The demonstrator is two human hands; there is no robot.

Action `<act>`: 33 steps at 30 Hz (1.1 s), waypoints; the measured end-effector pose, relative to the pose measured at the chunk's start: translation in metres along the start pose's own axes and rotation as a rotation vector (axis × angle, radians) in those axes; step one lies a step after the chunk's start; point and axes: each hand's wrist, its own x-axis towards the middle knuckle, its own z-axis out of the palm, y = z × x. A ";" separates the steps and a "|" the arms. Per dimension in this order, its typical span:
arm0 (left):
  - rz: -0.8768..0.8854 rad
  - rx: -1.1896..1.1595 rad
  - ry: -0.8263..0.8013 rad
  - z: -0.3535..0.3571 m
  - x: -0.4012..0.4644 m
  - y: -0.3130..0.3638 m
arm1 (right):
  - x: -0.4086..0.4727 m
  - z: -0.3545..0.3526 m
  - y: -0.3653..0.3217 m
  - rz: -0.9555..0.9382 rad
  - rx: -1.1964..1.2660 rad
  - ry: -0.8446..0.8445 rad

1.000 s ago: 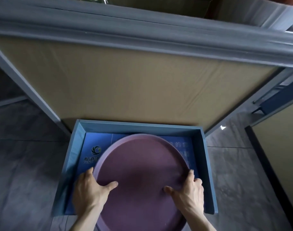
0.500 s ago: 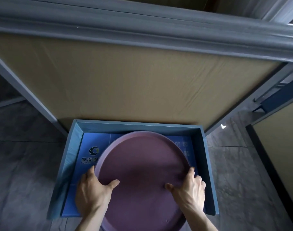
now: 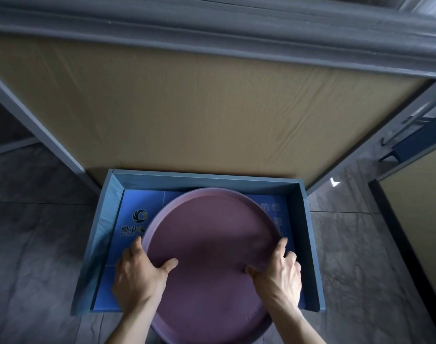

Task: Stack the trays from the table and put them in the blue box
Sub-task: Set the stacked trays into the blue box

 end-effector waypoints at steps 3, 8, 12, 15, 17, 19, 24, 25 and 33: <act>-0.001 0.001 -0.002 0.001 0.002 -0.001 | 0.001 0.003 0.005 0.003 0.024 0.008; -0.021 -0.033 -0.026 0.003 0.008 -0.004 | 0.003 0.004 0.006 -0.029 0.060 0.011; -0.040 -0.042 -0.099 0.006 0.016 -0.006 | 0.005 0.006 0.012 -0.011 0.084 -0.024; -0.043 -0.063 -0.137 0.009 0.017 -0.008 | 0.007 0.007 0.014 0.008 0.130 -0.055; -0.048 -0.094 -0.156 0.014 0.016 -0.010 | 0.008 0.009 0.016 0.019 0.152 -0.072; -0.048 -0.152 -0.155 0.018 0.012 -0.012 | 0.008 0.010 0.016 0.025 0.161 -0.086; 0.022 -0.120 -0.172 0.021 0.006 -0.016 | 0.010 0.012 0.018 0.020 0.166 -0.099; 0.034 -0.100 -0.170 0.021 0.005 -0.016 | 0.010 0.012 0.018 0.014 0.166 -0.098; 0.042 -0.032 -0.174 0.020 0.005 -0.013 | 0.004 0.020 0.020 -0.044 0.140 -0.075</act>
